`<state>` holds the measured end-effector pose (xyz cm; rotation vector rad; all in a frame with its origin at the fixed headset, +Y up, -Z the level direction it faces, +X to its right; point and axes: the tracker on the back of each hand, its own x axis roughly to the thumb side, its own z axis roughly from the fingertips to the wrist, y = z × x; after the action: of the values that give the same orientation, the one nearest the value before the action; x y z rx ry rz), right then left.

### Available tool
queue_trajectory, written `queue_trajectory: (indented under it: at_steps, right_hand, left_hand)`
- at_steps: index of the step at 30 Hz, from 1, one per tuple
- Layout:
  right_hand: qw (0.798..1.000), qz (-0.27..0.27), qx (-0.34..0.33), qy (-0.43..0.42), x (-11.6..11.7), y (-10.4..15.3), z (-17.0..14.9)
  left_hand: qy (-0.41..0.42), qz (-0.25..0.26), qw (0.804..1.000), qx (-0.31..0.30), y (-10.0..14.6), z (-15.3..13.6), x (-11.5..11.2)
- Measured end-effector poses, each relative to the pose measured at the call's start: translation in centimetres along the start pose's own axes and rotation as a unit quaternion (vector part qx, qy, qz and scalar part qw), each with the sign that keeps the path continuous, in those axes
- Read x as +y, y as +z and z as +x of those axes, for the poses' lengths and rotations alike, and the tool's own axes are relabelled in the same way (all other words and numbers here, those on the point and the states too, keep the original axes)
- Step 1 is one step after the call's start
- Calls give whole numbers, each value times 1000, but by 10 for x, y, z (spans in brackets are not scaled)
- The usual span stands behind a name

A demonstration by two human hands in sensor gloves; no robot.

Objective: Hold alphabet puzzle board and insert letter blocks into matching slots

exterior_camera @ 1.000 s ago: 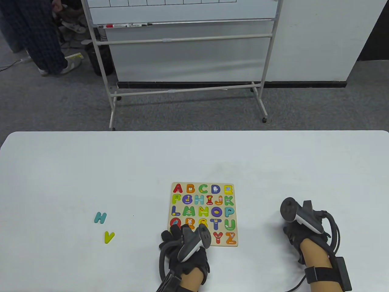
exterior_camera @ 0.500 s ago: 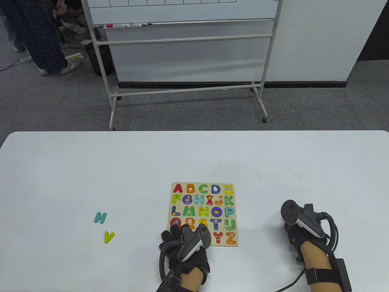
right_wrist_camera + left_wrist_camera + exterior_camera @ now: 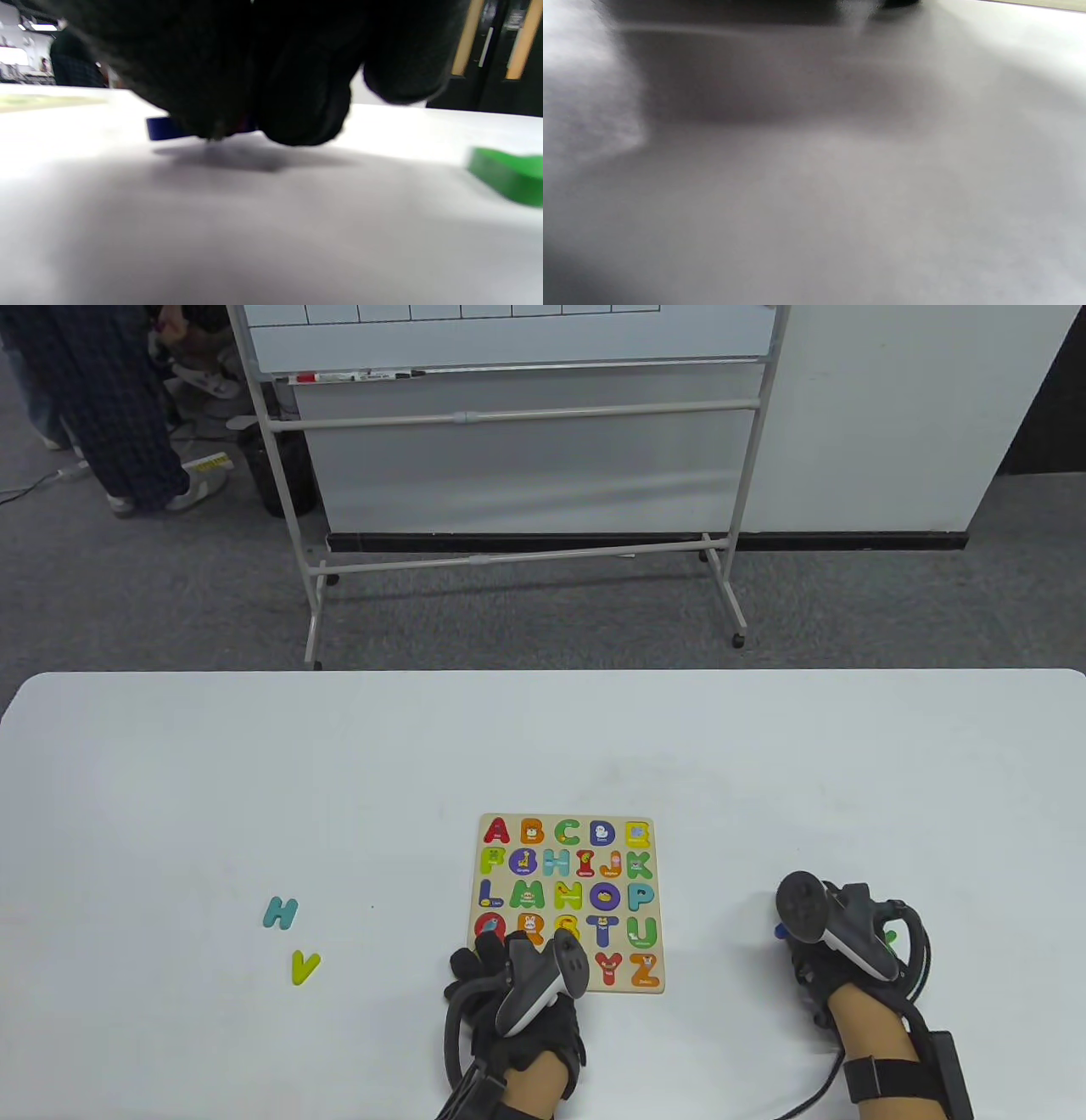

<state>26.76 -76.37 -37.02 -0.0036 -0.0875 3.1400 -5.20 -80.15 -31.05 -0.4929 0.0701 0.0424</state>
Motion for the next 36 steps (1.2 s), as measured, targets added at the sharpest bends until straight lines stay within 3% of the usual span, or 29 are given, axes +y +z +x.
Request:
queue_trajectory:
  at_steps: [5, 11, 17, 25, 36]
  right_hand:
    - [995, -22, -62, -69, -13, -1, 35]
    - [981, -57, -174, -64, -16, 0, 99]
    - [970, -38, -230, -68, -8, -6, 142]
    - [962, -28, -263, -74, -1, -12, 169]
    - [960, -31, -272, -61, 3, -12, 174]
  left_hand:
    - [1, 0, 1000, 0, 0, 0, 0]
    - [3, 0, 1000, 0, 0, 0, 0]
    - [5, 1, 1000, -1, 0, 0, 0]
    - [5, 0, 1000, -2, 0, -1, 0]
    - [4, -1, 1000, -3, 0, -1, 0]
